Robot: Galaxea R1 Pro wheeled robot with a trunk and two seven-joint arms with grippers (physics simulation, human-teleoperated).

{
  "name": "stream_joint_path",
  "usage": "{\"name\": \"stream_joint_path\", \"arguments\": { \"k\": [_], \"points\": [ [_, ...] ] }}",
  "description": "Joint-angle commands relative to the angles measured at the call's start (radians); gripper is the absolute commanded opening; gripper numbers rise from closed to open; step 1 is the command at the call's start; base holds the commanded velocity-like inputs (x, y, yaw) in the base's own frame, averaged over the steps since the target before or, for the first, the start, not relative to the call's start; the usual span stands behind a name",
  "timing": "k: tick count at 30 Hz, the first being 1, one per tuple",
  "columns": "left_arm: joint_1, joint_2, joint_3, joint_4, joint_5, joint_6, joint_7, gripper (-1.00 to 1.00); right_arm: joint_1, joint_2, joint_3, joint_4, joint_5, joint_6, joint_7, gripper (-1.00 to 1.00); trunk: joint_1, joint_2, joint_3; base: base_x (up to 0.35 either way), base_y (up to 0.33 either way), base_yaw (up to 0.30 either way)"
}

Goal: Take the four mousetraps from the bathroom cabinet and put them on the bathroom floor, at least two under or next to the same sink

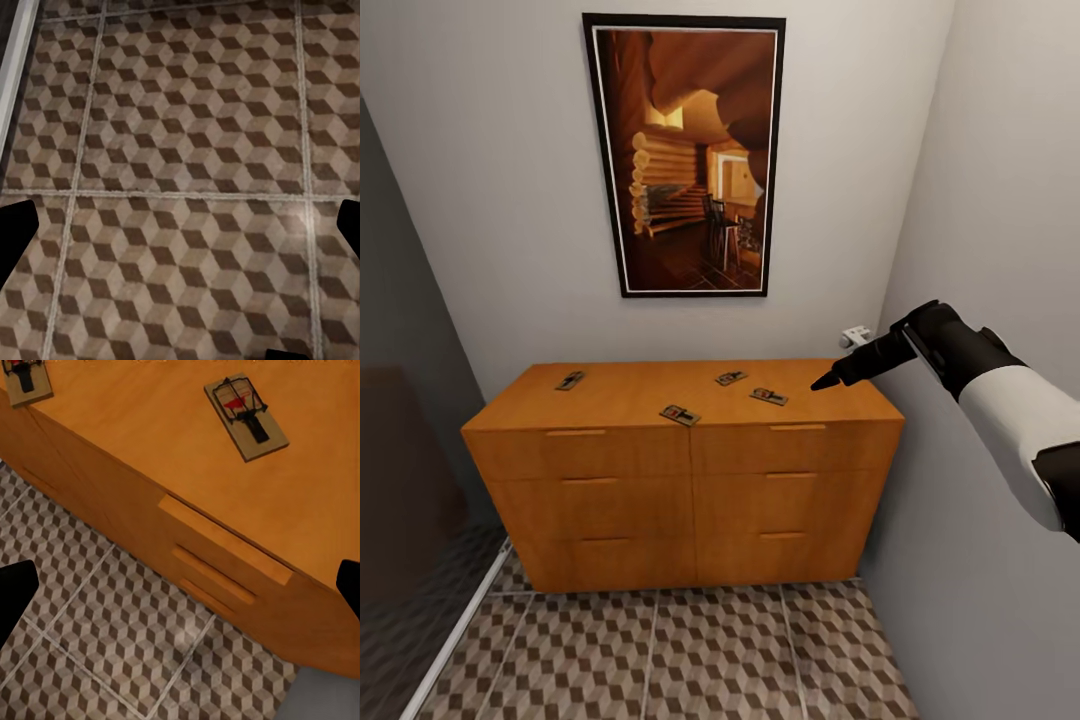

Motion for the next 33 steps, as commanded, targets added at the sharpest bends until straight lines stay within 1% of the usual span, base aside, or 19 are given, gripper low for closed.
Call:
{"name": "stream_joint_path", "arguments": {
  "k": [1, 9, 16, 25, 33],
  "points": [
    [-0.002, 0.000, 0.005, 0.004, -0.001, -0.006, 0.000, 1.00, -0.001, 0.000, 0.000, -0.002, 0.010, 0.002, 0.009, 1.00, 0.000, -0.001, -0.001, 0.022, 0.000, 0.000],
    [-0.002, 0.001, 0.005, 0.004, -0.001, -0.006, 0.000, 1.00, 0.000, 0.007, 0.000, -0.002, 0.010, 0.002, 0.009, 1.00, 0.000, -0.001, -0.001, 0.043, 0.019, 0.000],
    [-0.002, 0.000, 0.005, 0.004, -0.001, -0.006, 0.000, 1.00, 0.001, 0.008, 0.000, -0.001, 0.010, 0.001, 0.009, 1.00, 0.000, -0.001, -0.001, 0.196, 0.081, 0.000],
    [-0.002, 0.000, 0.005, 0.004, -0.001, -0.006, 0.000, 1.00, 0.003, 0.009, 0.000, -0.001, 0.010, 0.001, 0.009, 1.00, 0.000, -0.001, -0.001, 0.205, 0.012, 0.000],
    [-0.002, 0.000, 0.005, 0.004, -0.001, -0.006, 0.000, 1.00, 0.004, 0.008, 0.000, 0.004, 0.011, -0.010, 0.009, 1.00, 0.000, -0.001, -0.001, 0.021, 0.000, 0.000]
  ]
}}
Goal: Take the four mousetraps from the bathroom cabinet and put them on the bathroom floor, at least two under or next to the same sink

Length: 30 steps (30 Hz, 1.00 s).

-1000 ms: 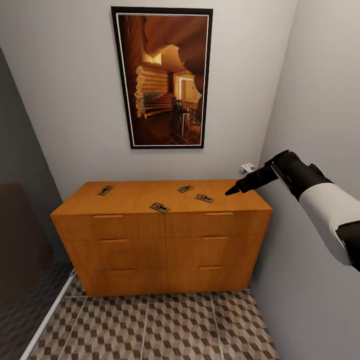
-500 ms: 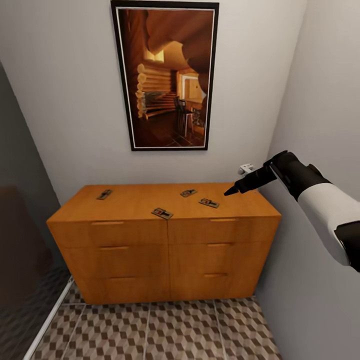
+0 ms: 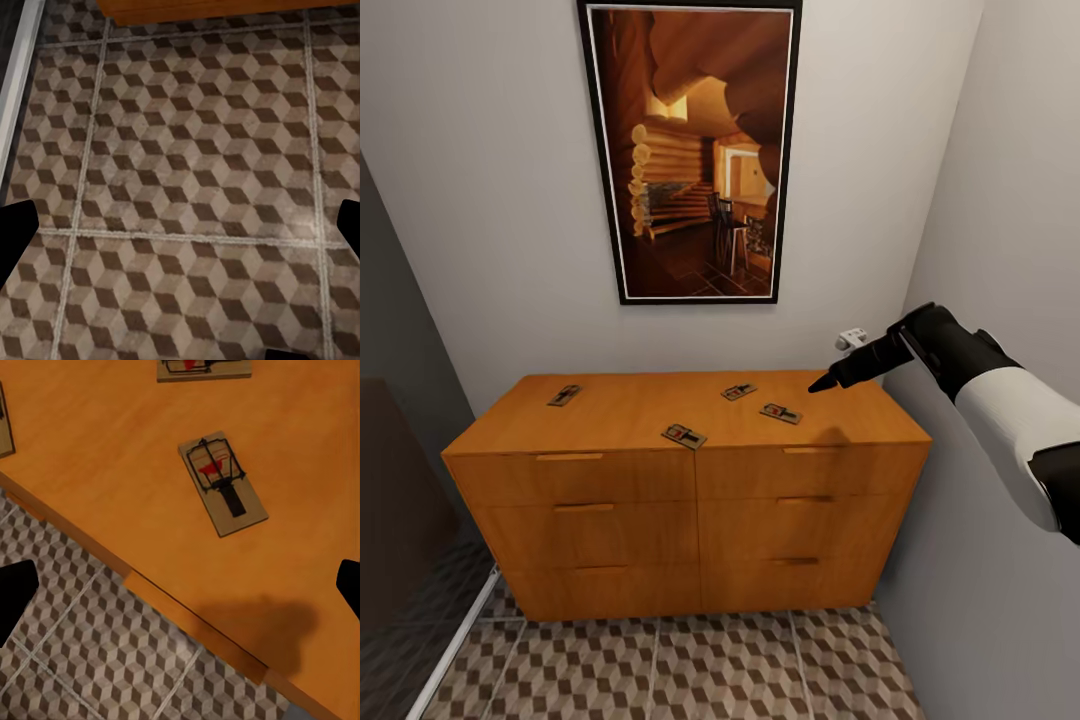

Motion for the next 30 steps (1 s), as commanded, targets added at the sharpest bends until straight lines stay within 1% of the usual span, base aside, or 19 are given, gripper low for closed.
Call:
{"name": "stream_joint_path", "arguments": {
  "k": [1, 4, 13, 23, 30],
  "points": [
    [-0.002, 0.000, 0.005, 0.004, -0.001, -0.006, 0.000, 1.00, 0.000, -0.001, 0.000, -0.001, 0.010, -0.007, 0.008, 1.00, 0.000, -0.001, -0.001, 0.004, 0.000, 0.000],
    [-0.002, 0.000, 0.005, 0.004, -0.001, -0.006, 0.000, 1.00, 0.000, 0.000, 0.000, 0.015, 0.010, -0.025, 0.008, 1.00, 0.000, -0.001, -0.001, 0.036, -0.032, 0.000],
    [-0.002, 0.000, 0.005, 0.004, -0.001, -0.006, 0.000, 1.00, 0.000, -0.001, 0.000, 0.022, 0.010, -0.029, 0.008, 1.00, 0.000, -0.001, -0.001, 0.080, -0.044, 0.000],
    [-0.002, 0.000, 0.005, 0.004, -0.001, -0.006, 0.000, 1.00, 0.000, -0.002, 0.000, 0.037, 0.010, -0.061, 0.008, 1.00, 0.000, -0.001, -0.001, 0.008, -0.003, 0.000],
    [-0.002, 0.001, 0.005, 0.004, -0.001, -0.006, 0.000, 1.00, 0.000, -0.002, 0.000, 0.041, 0.010, -0.066, 0.008, 1.00, 0.000, -0.001, -0.001, 0.002, 0.000, 0.000]
  ]
}}
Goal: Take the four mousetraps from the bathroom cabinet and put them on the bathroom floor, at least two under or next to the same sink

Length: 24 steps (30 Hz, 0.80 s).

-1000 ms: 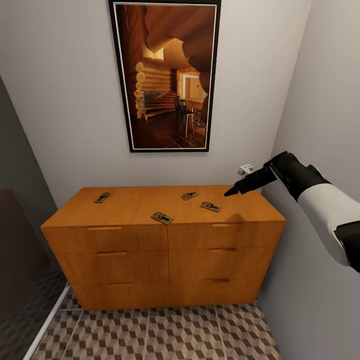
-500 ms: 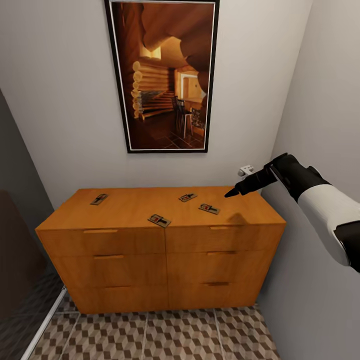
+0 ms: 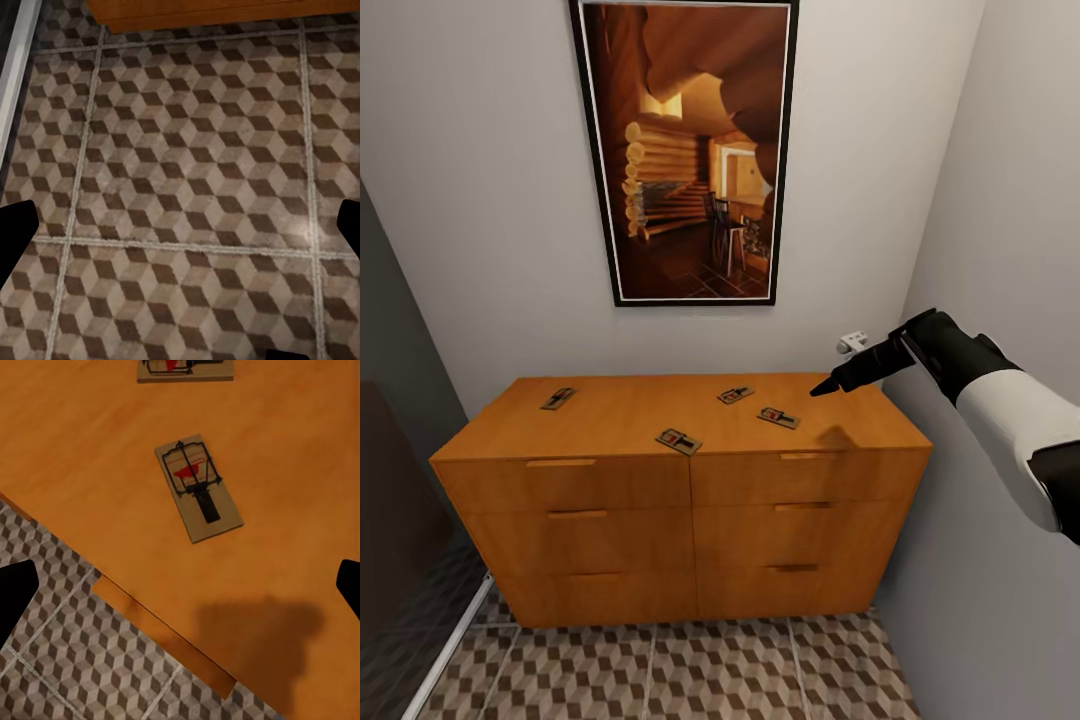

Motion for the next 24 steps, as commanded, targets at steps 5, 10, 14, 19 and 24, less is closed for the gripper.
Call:
{"name": "stream_joint_path", "arguments": {
  "k": [5, 10, 14, 19, 24],
  "points": [
    [-0.002, 0.001, 0.005, 0.004, -0.001, -0.006, 0.000, 1.00, 0.000, -0.001, -0.001, -0.002, 0.009, 0.003, 0.007, 1.00, 0.000, -0.001, -0.001, 0.067, 0.041, 0.000],
    [-0.002, 0.001, 0.005, 0.004, -0.001, -0.006, 0.000, 1.00, 0.000, 0.000, -0.001, 0.004, 0.009, 0.003, 0.007, 1.00, 0.000, -0.001, -0.001, 0.096, 0.122, 0.000],
    [-0.002, 0.001, 0.005, 0.004, -0.001, -0.006, 0.000, 1.00, 0.000, 0.001, -0.001, 0.032, 0.009, 0.001, 0.007, 1.00, 0.000, -0.001, -0.001, 0.019, 0.024, 0.000],
    [-0.002, 0.001, 0.005, 0.004, -0.001, -0.006, 0.000, 1.00, 0.000, 0.002, -0.001, 0.065, 0.009, -0.037, 0.007, 1.00, 0.000, -0.001, -0.001, 0.005, 0.006, 0.000],
    [-0.002, 0.001, 0.005, 0.004, -0.001, -0.006, 0.000, 1.00, 0.000, 0.004, -0.001, 0.119, 0.009, -0.090, 0.007, 1.00, 0.000, -0.001, -0.001, 0.001, 0.001, 0.000]
  ]
}}
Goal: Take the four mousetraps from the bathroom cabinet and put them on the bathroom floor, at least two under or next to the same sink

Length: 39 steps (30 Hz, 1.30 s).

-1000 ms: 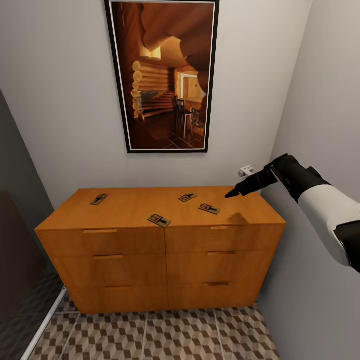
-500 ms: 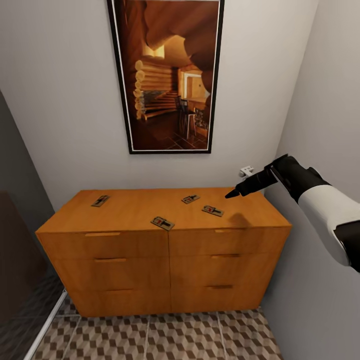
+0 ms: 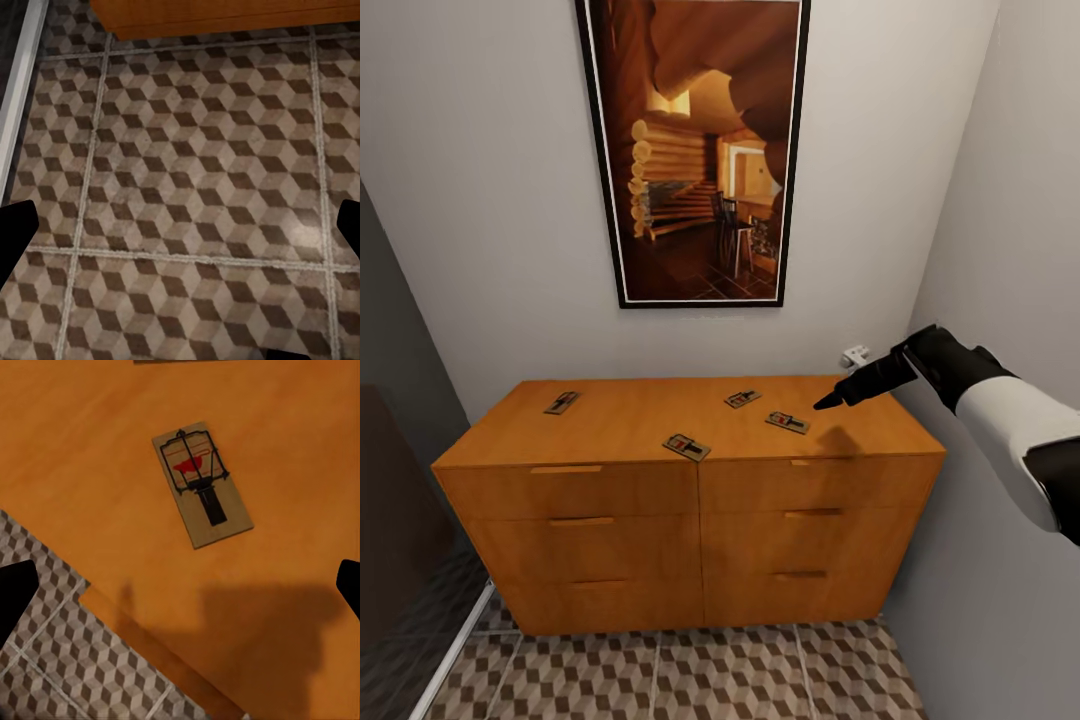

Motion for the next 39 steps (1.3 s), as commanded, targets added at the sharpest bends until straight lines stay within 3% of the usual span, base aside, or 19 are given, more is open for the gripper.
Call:
{"name": "stream_joint_path", "arguments": {
  "k": [1, 21, 39],
  "points": [
    [-0.002, 0.000, 0.005, 0.004, -0.001, -0.006, 0.000, 1.00, 0.000, 0.000, -0.004, 0.002, 0.009, 0.002, 0.006, 1.00, 0.000, -0.001, -0.001, 0.000, 0.000, 0.000],
    [-0.002, 0.000, 0.005, 0.004, -0.001, -0.006, 0.000, 1.00, 0.000, 0.002, -0.004, 0.054, 0.009, -0.058, 0.005, 1.00, 0.000, -0.001, -0.001, 0.009, 0.012, 0.000],
    [-0.002, 0.000, 0.005, 0.004, -0.001, -0.007, 0.000, 1.00, 0.003, 0.007, -0.004, 0.069, 0.008, -0.066, 0.003, 1.00, 0.000, -0.001, -0.001, 0.036, 0.049, 0.000]
  ]
}}
